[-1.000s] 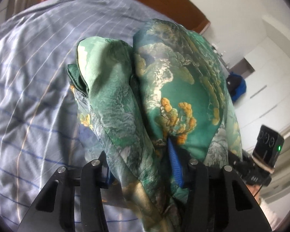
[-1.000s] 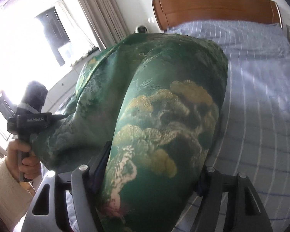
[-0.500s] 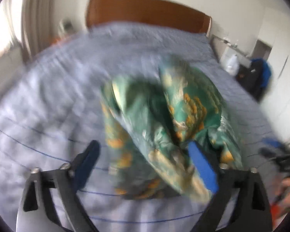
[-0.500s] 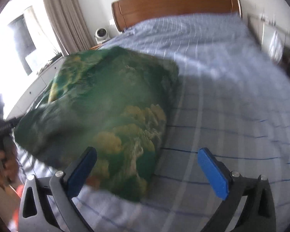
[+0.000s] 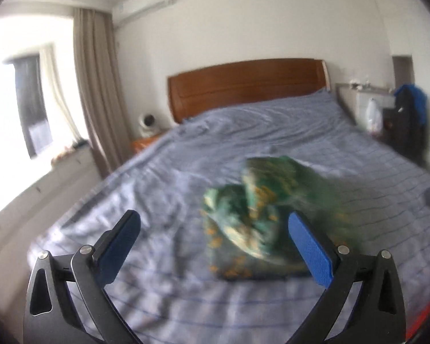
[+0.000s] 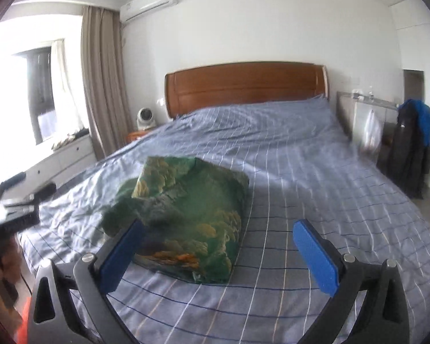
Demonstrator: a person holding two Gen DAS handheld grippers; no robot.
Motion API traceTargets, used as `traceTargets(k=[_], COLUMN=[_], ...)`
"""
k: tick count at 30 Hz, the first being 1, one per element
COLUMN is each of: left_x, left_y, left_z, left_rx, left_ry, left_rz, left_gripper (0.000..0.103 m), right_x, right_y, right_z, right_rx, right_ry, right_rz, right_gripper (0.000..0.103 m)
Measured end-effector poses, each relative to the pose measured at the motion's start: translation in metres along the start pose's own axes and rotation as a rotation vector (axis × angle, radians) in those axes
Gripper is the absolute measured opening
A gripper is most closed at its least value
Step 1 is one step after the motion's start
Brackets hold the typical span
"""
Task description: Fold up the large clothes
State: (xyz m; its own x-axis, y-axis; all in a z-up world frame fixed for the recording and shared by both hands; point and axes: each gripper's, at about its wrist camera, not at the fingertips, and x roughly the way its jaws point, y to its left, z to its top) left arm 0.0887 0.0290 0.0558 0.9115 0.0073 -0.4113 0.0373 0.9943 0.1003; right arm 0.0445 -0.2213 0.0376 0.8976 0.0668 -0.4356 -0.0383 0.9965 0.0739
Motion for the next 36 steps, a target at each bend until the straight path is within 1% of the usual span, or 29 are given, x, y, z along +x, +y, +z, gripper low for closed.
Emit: traceTargets(k=[2, 3, 5, 8, 12, 18, 21, 24, 26, 28, 30, 32, 33, 36], left_x=[-0.007, -0.006, -0.007, -0.008, -0.012, -0.014, -0.011, -0.008, -0.006, -0.006, -0.007, -0.008, -0.008, -0.007], left_y=[-0.004, -0.005, -0.008, -0.013, -0.017, -0.02, -0.019, -0.02, -0.021, -0.022, -0.025, -0.026, -0.027, -0.029], left_z=[-0.006, -0.009, -0.015, -0.019, -0.021, -0.023, -0.025, -0.026, -0.027, -0.029, -0.029, -0.028, -0.028, -0.029], left_rx=[-0.036, -0.043, -0.047, -0.034, -0.02, -0.005, -0.01, -0.013, -0.013, -0.007, 0.003, 0.006, 0.007, 0.015], left_ry=[0.032, 0.043, 0.068, 0.084, 0.073, 0.076, 0.091, 0.116, 0.128, 0.127, 0.123, 0.121, 0.122, 0.127], left_rz=[-0.05, -0.055, -0.049, -0.041, -0.028, -0.007, -0.007, -0.021, -0.034, -0.035, -0.032, -0.037, -0.039, -0.033], left_gripper=[0.103, 0.103, 0.103, 0.103, 0.103, 0.103, 0.103, 0.103, 0.103, 0.103, 0.103, 0.103, 0.103, 0.103], right_x=[-0.009, -0.014, -0.018, -0.02, -0.019, -0.021, -0.016, -0.013, -0.016, -0.02, -0.022, -0.015, -0.009, -0.003], right_y=[0.002, 0.003, 0.004, 0.009, 0.015, 0.015, 0.011, 0.009, 0.01, 0.012, 0.013, 0.009, 0.006, 0.0], right_z=[0.0, 0.0, -0.003, -0.01, -0.018, -0.021, -0.021, -0.023, -0.025, -0.026, -0.025, -0.027, -0.028, -0.034], right_rx=[0.015, 0.018, 0.012, -0.02, -0.036, -0.01, 0.014, 0.029, 0.026, 0.017, 0.025, 0.07, 0.096, 0.138], right_ry=[0.006, 0.012, 0.023, 0.035, 0.052, 0.039, 0.07, 0.083, 0.071, 0.041, 0.039, 0.089, 0.127, 0.16], right_rz=[0.008, 0.017, 0.012, -0.011, -0.023, -0.018, 0.005, 0.004, -0.005, -0.016, -0.011, 0.027, 0.049, 0.082], right_gripper=[0.103, 0.103, 0.103, 0.103, 0.103, 0.103, 0.103, 0.103, 0.103, 0.103, 0.103, 0.103, 0.103, 0.103])
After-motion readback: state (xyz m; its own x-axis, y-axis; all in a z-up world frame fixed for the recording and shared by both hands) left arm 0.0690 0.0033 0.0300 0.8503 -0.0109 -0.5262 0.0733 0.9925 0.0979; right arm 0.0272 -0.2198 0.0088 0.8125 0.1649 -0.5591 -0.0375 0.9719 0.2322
